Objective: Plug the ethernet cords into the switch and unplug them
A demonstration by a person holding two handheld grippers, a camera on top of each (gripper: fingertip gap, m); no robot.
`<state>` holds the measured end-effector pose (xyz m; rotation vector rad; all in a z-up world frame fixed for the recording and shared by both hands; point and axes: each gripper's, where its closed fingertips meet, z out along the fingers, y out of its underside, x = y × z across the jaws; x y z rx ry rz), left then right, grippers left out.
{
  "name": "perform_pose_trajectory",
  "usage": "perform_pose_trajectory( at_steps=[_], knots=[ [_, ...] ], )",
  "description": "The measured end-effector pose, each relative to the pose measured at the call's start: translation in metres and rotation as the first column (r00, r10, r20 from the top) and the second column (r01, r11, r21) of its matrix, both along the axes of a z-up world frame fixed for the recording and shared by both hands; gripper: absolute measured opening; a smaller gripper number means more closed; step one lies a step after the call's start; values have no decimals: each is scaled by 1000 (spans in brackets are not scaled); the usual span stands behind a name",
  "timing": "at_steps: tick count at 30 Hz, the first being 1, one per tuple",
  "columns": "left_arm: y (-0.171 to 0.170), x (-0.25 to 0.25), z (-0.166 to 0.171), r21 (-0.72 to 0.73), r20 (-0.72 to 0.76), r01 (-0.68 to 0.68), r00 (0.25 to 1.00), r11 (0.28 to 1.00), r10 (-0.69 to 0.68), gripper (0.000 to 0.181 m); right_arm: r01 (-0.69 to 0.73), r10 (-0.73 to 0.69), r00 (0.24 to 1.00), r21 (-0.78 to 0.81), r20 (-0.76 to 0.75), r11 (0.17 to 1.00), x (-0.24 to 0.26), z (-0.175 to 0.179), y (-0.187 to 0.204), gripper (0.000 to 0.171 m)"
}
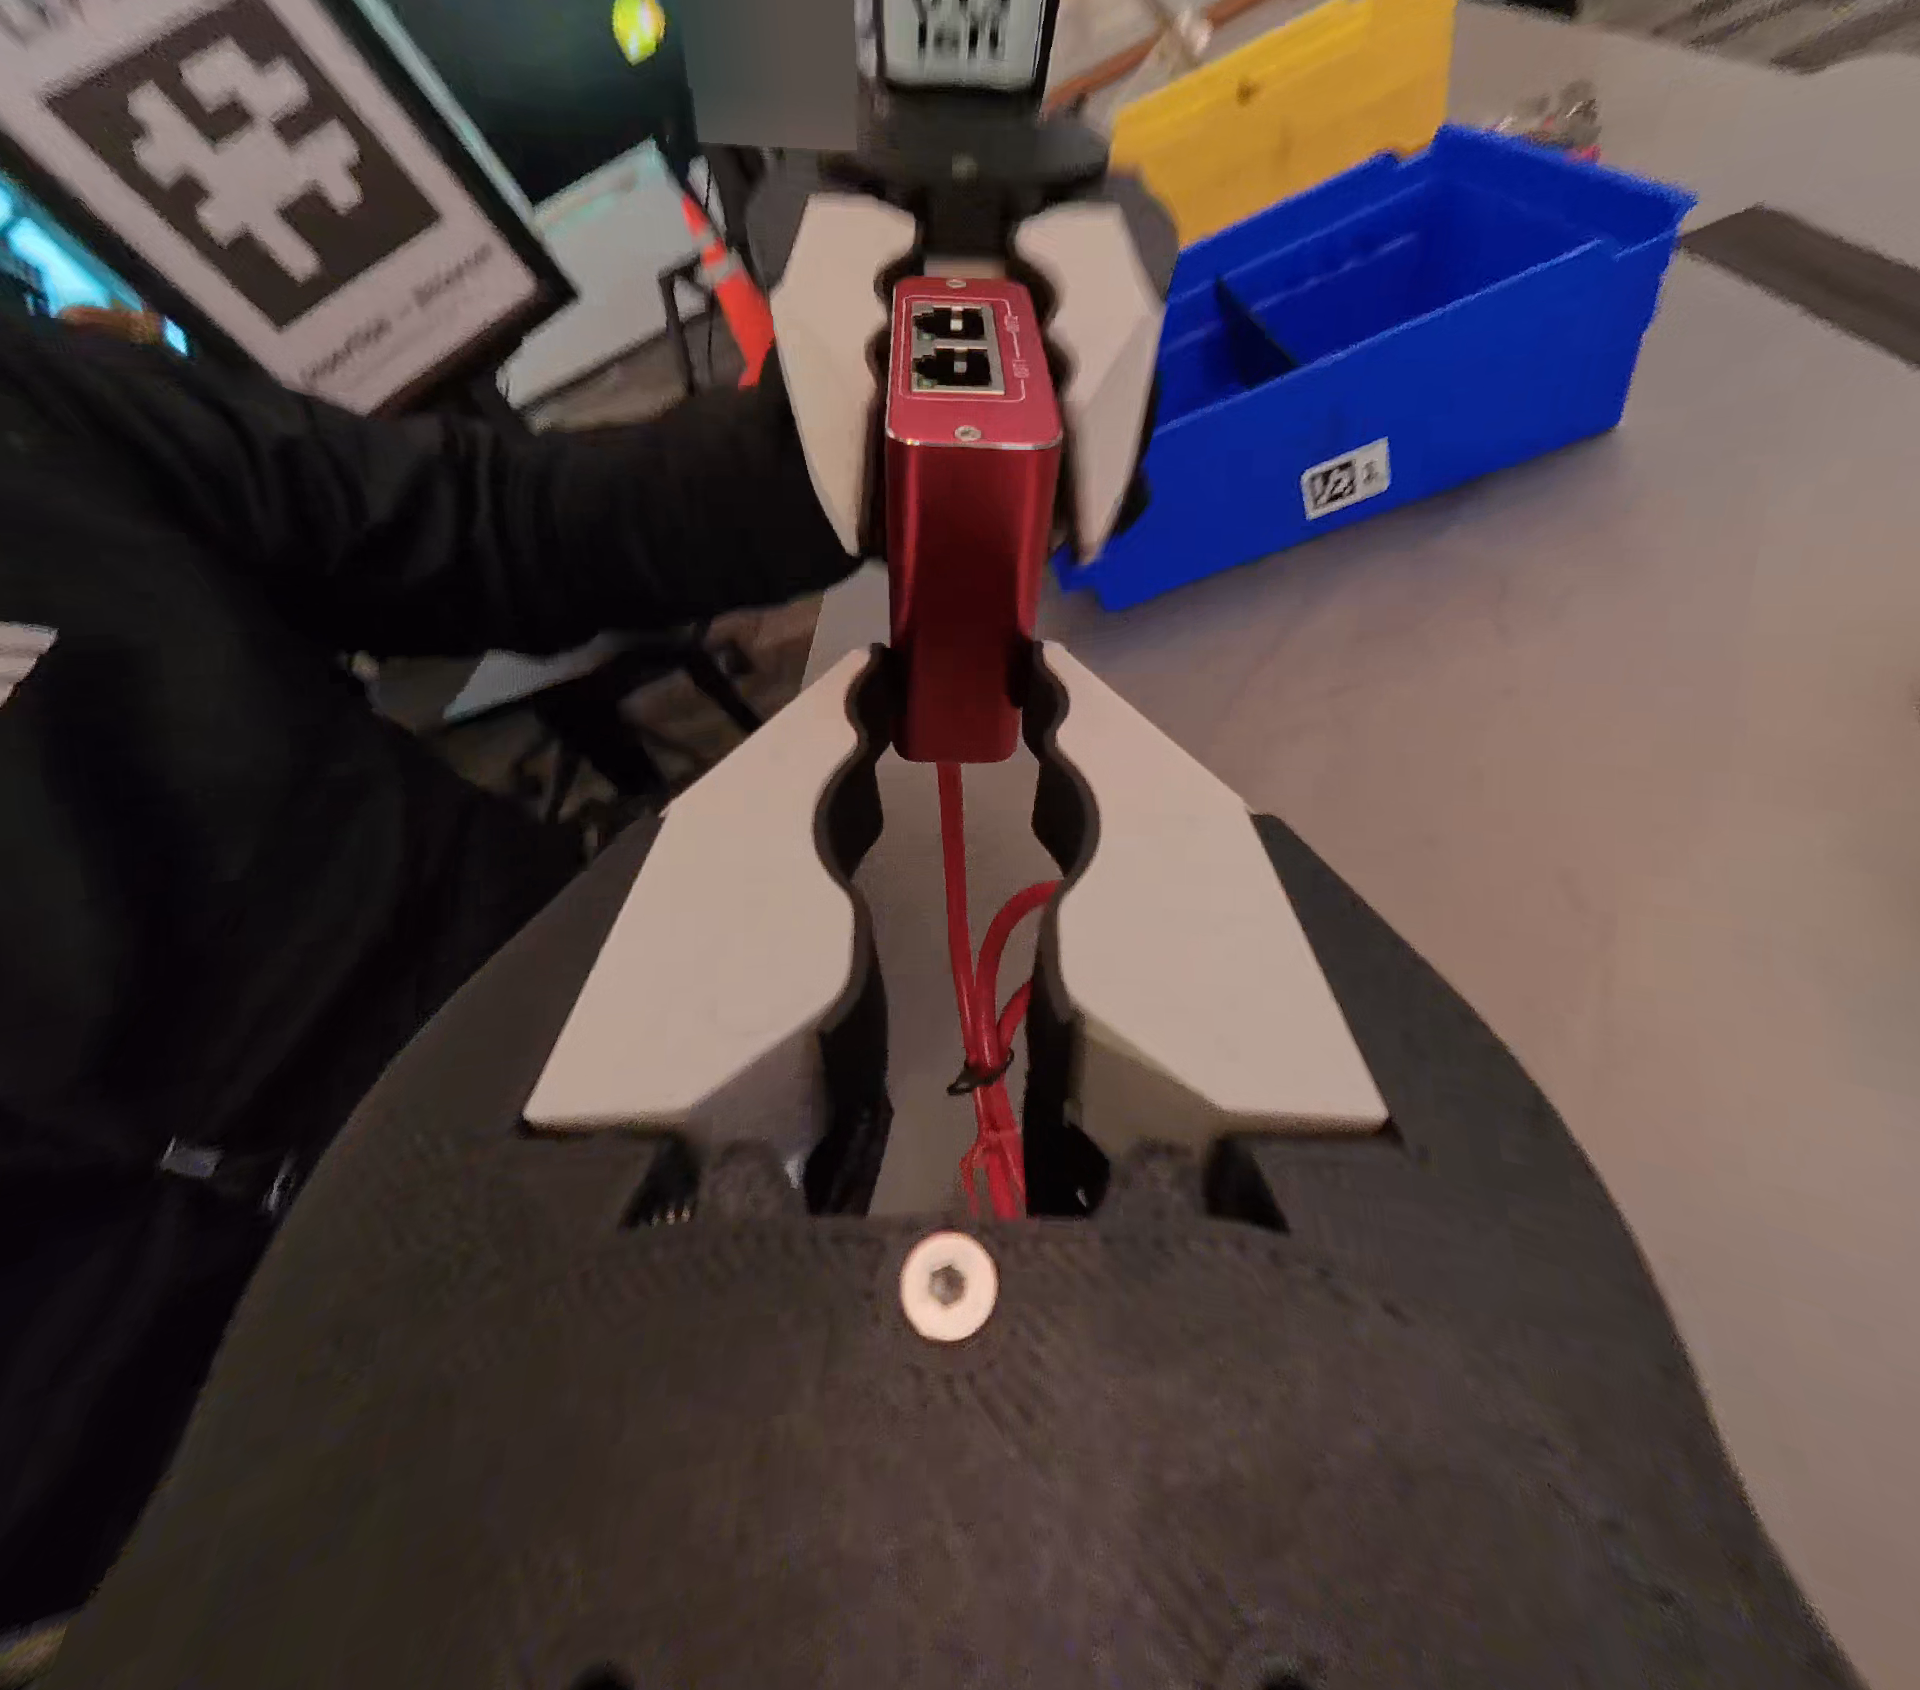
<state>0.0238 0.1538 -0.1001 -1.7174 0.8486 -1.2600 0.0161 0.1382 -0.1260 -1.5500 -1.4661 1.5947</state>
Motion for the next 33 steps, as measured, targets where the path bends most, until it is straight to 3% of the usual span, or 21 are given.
perform_pose_trajectory(
  at_steps=[3, 5, 7, 9, 13, 16, 18, 20, 23, 26, 28, 33],
  knots=[
    [-2, -18, 15, 253, -174, -12, 983, 967, 57, 45, -71, 64, 988, 45, 142, 996, 3, -8, -3, 23],
    [-6, -23, 16, 336, -324, 35, 943, 941, 80, 48, -95, 74, 976, 94, 207, 991, 4, -10, -1, 23],
    [-10, -23, 6, 312, -457, 85, 886, 946, 71, 59, -129, 82, 959, 160, 273, 979, 4, -14, -1, 23],
    [-12, -21, -12, 202, -556, 109, 831, 973, 22, 59, -168, 81, 936, 232, 343, 958, 3, -19, -3, 23],
    [-25, -13, -41, 36, -601, 161, 792, 986, -107, 31, -239, 91, 904, 317, 418, 918, -1, -21, -10, 23],
    [-17, -13, -41, 14, -535, 77, 843, 997, -57, 24, -193, 16, 907, 383, 420, 904, -3, -22, 2, 23],
    [-9, -15, -34, -47, -424, 5, 905, 999, -24, 22, -85, -71, 941, 430, 332, 899, -9, -11, 13, 31],
    [-2, -17, -21, -117, -251, -58, 968, 991, 27, 23, 8, -159, 954, 508, 255, 861, -10, -2, 20, 58],
    [6, -19, -10, -193, -40, -103, 994, 976, 97, 22, 91, -294, 940, 701, 174, 708, -11, -7, 24, 80],
    [5, -17, -3, -268, 135, -69, 985, 961, 108, 22, 162, -398, 911, 800, 103, 578, -12, -13, 26, 73],
    [4, -14, -5, -305, 200, -50, 973, 951, 116, 22, 216, -454, 889, 824, 56, 525, -7, -11, 34, 48],
    [7, -11, -9, -337, 299, -44, 942, 941, 151, 22, 185, -439, 894, 818, 90, 544, 0, -17, 35, 35]
  ],
)
